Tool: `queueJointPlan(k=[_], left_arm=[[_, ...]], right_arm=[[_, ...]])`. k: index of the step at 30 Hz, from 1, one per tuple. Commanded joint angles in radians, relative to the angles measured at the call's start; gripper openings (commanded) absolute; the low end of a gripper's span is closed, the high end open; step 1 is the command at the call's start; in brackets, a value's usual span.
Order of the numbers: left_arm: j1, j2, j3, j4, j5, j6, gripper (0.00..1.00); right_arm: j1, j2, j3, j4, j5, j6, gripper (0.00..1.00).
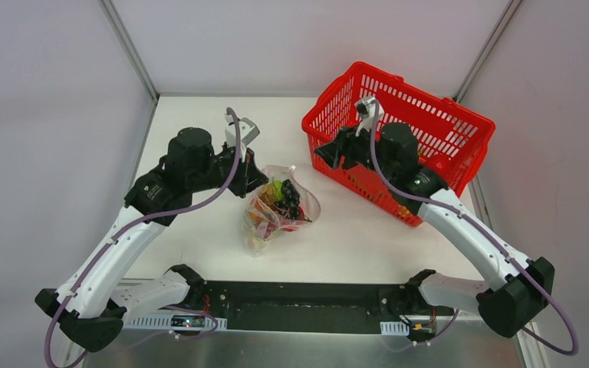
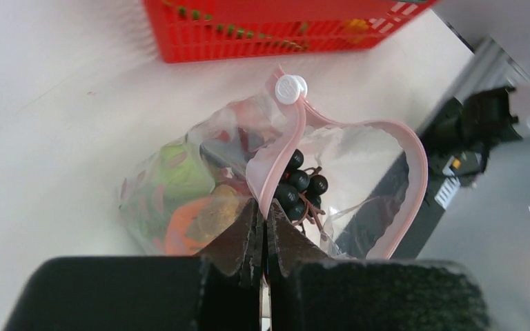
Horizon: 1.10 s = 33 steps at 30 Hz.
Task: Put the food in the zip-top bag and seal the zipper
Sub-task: Adjust the zipper food storage bag at the center of the board, then pick up the fake fruit from the bin.
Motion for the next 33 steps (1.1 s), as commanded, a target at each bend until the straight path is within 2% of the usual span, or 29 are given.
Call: queueJointPlan(k=[1,6,11,15,17,22,27,29,33], left_arm=[[0.002,-0.036,0.059,0.07,0.298,0.136,0.0],[0.002,-0.031,0.13,-0.032,0.415,0.268,0.0],[0.002,0.024,0.192,-0.153,0.497,0.347,0.0],[0.002,0.029,0.179,-0.107,0.468,0.292,0.0],[0.002,0.019,0.165,-0.078,0.426,0.268,0.0],[0.002,-0.008,0.151,-0.057,0.226,0.214,0.0],[0.002,-0.02,0.131,-0.044,0.075,0.172,0.0],[0.002,-0.02,0.117,-0.036,0.036,0.159,0.0],[0.002,-0.02,0.081,-0.015,-0.034,0.108,0.0]], right_arm=[[-0.032,-0.113,-0.106,0.145,-0.191,-0.105,0.54],[-0.035,-0.268,-0.246,0.142,-0.532,-0.404,0.61],[-0.034,-0.379,-0.315,0.126,-0.616,-0.528,0.67],[-0.034,-0.387,-0.306,0.094,-0.666,-0.535,0.7],[-0.033,-0.38,-0.308,0.105,-0.595,-0.518,0.7],[-0.035,-0.343,-0.246,0.164,-0.154,-0.322,0.72],[-0.068,-0.212,-0.1,0.113,0.153,-0.165,0.75],[-0.124,-0.129,-0.02,0.051,0.191,-0.075,0.75],[-0.281,0.075,0.158,-0.108,0.105,0.093,0.76]])
